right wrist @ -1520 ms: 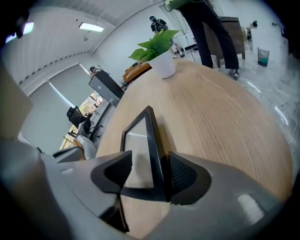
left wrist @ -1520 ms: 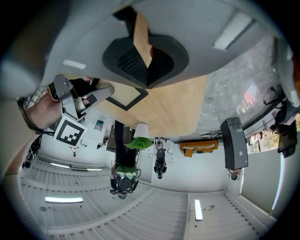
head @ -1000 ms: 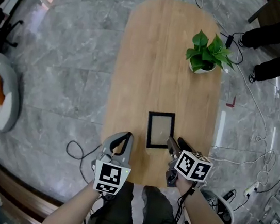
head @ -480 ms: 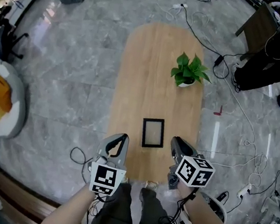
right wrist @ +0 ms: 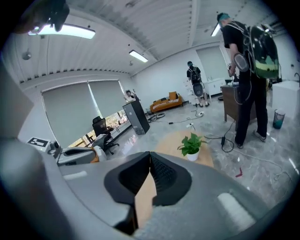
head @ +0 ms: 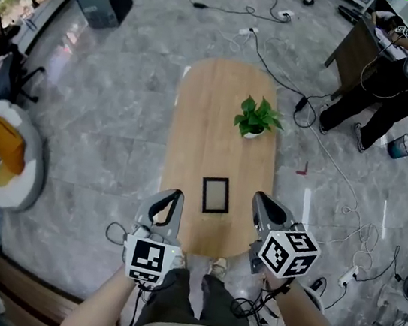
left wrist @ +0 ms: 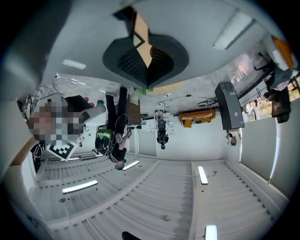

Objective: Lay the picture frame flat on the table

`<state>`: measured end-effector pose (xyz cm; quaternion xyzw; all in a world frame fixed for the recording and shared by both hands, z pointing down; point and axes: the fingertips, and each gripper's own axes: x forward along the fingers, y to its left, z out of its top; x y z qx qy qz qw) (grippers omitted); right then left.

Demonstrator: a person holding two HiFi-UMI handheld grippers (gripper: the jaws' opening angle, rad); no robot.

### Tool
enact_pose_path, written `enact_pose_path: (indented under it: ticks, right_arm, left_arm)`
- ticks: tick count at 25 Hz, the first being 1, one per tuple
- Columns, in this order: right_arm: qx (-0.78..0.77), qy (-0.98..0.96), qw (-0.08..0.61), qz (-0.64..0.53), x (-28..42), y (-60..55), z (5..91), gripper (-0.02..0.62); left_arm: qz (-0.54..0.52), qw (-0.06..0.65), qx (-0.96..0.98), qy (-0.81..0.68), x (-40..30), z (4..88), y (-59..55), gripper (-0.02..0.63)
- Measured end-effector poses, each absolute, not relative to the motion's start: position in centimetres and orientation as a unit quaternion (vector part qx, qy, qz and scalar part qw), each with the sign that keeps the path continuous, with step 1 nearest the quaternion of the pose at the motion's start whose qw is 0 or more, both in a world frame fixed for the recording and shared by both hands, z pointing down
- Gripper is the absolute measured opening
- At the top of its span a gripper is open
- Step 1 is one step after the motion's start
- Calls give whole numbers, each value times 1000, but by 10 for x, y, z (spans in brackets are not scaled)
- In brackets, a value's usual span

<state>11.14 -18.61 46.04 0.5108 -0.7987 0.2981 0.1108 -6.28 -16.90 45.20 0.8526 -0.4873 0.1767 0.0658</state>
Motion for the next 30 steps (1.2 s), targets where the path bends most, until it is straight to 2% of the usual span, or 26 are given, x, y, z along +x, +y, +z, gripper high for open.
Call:
enact_pose_path:
  ticks: [8,15,22,30]
  right_arm:
    - [494,-832,77,239,110,-161,355,5]
    - [502,-850,43,153,114,-141,259,3]
    - [520,-853,31,42,119,-118,187,2]
    - [502,-864,34,-10,110,-92,158,2]
  left_arm:
    - [99,-11,863,-495,-65,331,-148,20]
    - [68,-29,862,-502,-70,264,-134,20]
    - [74,-82,857,-503,-75,224,-119,20]
    - [95,-132,847,-506,-73,202,-106,20]
